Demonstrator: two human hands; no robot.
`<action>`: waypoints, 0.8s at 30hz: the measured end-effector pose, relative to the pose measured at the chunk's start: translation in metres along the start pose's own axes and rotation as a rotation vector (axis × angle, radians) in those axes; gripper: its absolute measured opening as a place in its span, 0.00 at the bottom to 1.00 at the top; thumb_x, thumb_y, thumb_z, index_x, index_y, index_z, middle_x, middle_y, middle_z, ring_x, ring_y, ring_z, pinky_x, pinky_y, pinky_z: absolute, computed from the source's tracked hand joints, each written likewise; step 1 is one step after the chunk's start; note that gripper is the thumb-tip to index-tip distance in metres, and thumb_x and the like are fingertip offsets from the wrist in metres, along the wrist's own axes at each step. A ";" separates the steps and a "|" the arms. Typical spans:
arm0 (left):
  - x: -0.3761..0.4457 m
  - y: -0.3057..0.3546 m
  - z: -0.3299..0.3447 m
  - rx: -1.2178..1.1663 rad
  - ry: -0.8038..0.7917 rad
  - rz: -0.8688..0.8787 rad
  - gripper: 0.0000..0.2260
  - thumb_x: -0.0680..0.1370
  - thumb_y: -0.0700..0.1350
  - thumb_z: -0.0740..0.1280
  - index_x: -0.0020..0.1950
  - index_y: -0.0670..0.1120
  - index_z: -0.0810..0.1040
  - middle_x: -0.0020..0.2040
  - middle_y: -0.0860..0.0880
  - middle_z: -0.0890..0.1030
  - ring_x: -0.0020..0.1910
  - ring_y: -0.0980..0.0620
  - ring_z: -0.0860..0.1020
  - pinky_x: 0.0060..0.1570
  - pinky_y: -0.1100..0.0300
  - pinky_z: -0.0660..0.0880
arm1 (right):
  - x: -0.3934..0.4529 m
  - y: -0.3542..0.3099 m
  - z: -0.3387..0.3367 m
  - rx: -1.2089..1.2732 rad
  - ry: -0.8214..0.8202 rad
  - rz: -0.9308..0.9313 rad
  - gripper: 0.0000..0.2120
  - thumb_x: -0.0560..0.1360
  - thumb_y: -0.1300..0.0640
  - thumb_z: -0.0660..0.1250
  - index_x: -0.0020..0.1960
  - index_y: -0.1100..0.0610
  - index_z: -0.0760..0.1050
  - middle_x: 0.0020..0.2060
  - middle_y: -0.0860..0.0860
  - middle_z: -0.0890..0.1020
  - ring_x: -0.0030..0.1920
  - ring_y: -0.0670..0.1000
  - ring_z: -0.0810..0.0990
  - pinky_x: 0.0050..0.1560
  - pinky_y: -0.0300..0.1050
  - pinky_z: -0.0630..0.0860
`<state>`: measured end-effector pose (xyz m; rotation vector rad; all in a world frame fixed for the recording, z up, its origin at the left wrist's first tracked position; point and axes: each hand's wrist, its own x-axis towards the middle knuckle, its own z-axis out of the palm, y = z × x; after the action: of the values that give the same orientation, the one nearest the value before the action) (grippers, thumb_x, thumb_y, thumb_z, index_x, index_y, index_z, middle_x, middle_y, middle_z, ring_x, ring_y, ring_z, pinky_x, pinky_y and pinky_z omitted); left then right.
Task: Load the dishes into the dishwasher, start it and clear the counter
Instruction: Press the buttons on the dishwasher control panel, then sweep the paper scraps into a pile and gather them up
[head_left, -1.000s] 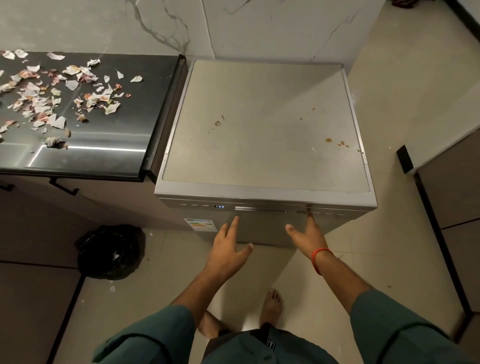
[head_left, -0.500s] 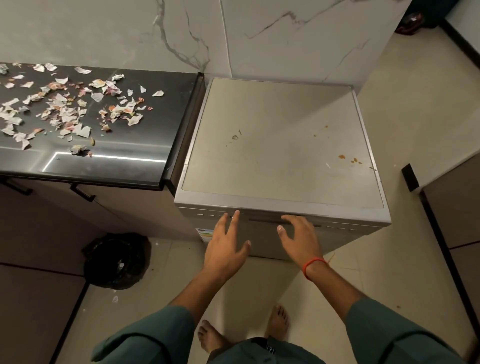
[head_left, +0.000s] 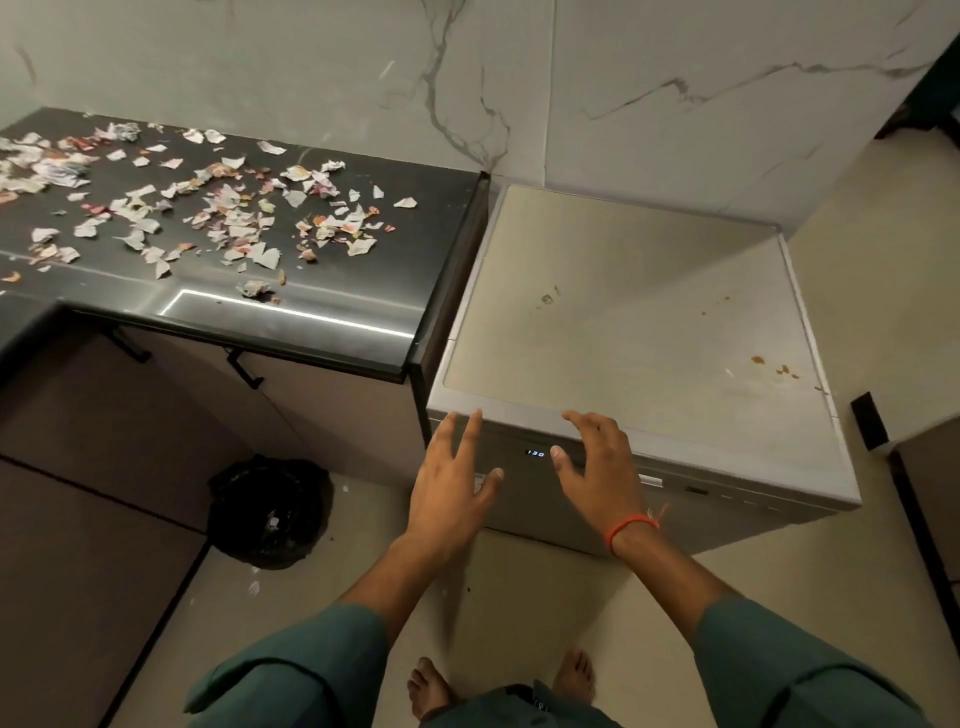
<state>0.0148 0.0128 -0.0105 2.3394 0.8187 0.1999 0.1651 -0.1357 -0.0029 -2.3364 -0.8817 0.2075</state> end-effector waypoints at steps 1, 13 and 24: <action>-0.002 -0.006 -0.007 -0.002 0.009 -0.003 0.37 0.82 0.58 0.65 0.83 0.60 0.45 0.84 0.51 0.46 0.83 0.48 0.48 0.78 0.45 0.61 | 0.002 -0.007 0.005 -0.003 0.004 -0.015 0.23 0.78 0.53 0.69 0.72 0.51 0.71 0.66 0.53 0.72 0.65 0.53 0.71 0.62 0.43 0.70; -0.011 -0.078 -0.084 0.035 0.111 -0.086 0.35 0.82 0.57 0.63 0.83 0.59 0.46 0.84 0.48 0.46 0.83 0.46 0.48 0.78 0.42 0.60 | 0.015 -0.089 0.060 0.009 -0.032 -0.128 0.29 0.79 0.50 0.68 0.77 0.49 0.63 0.72 0.53 0.66 0.70 0.54 0.68 0.68 0.49 0.70; 0.006 -0.122 -0.116 0.085 0.152 -0.219 0.36 0.82 0.58 0.63 0.84 0.58 0.45 0.84 0.47 0.45 0.83 0.46 0.46 0.78 0.48 0.56 | 0.076 -0.125 0.113 0.076 -0.068 -0.270 0.35 0.77 0.49 0.70 0.79 0.47 0.56 0.73 0.53 0.65 0.71 0.55 0.68 0.69 0.53 0.71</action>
<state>-0.0813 0.1508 0.0040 2.3126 1.1706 0.2553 0.1162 0.0424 -0.0113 -2.1244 -1.1891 0.2039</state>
